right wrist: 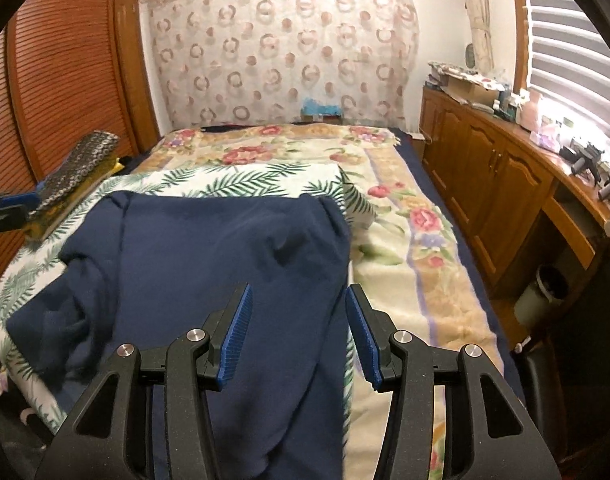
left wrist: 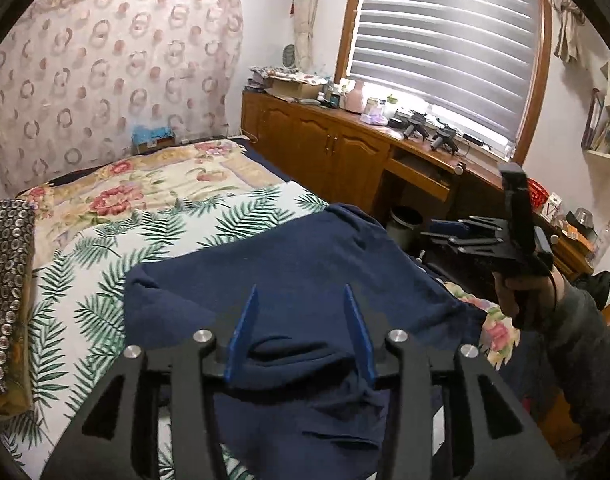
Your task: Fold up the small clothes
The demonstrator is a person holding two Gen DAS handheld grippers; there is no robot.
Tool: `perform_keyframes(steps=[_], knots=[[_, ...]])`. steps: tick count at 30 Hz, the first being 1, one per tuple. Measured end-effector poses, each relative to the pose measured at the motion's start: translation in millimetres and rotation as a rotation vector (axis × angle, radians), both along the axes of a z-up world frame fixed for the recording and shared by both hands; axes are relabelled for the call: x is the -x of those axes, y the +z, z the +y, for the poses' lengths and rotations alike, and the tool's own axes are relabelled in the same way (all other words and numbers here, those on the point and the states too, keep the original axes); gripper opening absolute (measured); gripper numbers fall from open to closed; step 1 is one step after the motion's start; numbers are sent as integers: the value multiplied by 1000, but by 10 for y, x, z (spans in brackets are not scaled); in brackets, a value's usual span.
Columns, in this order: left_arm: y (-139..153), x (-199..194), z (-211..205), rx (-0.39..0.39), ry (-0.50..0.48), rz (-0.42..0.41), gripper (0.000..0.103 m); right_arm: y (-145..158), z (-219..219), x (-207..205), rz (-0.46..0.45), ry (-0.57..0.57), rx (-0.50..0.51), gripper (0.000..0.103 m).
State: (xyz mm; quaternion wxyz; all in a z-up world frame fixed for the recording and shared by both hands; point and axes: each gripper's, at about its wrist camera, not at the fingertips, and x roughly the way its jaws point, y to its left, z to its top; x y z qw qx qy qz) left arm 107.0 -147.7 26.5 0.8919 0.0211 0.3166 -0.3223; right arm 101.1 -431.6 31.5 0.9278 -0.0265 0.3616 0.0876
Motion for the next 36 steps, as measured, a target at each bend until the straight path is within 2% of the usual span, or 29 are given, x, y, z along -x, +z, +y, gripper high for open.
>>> perform_keyframes(steps=[1, 3, 11, 18, 21, 23, 25, 27, 32, 36], knots=[[-6, -5, 26, 1, 8, -3, 53, 0, -7, -54, 4, -2, 3, 49], [-38, -17, 105, 5, 28, -4, 56, 7, -28, -221, 12, -2, 9, 49], [-388, -128, 389, -38, 119, 35, 56, -80, -135, -1084, 84, -33, -4, 38], [-736, -201, 510, -79, 139, 104, 56, -357, -95, -1599, 193, -45, -53, 34], [-866, -233, 477, -100, 132, 133, 56, -426, -85, -1691, 224, -61, -52, 32], [-932, -252, 446, -114, 124, 146, 56, -440, -98, -1732, 237, -64, -62, 26], [-996, -250, 420, -122, 117, 156, 56, -433, -114, -1763, 241, -57, -71, 11], [-1042, -258, 396, -130, 112, 166, 56, -415, -111, -1758, 238, -38, -82, 4], [-1149, -313, 395, -140, 120, 197, 56, -251, -167, -1652, 168, -51, -72, 2], [-1202, -332, 413, -137, 126, 210, 56, -157, -417, -1645, 141, -220, -32, 2]])
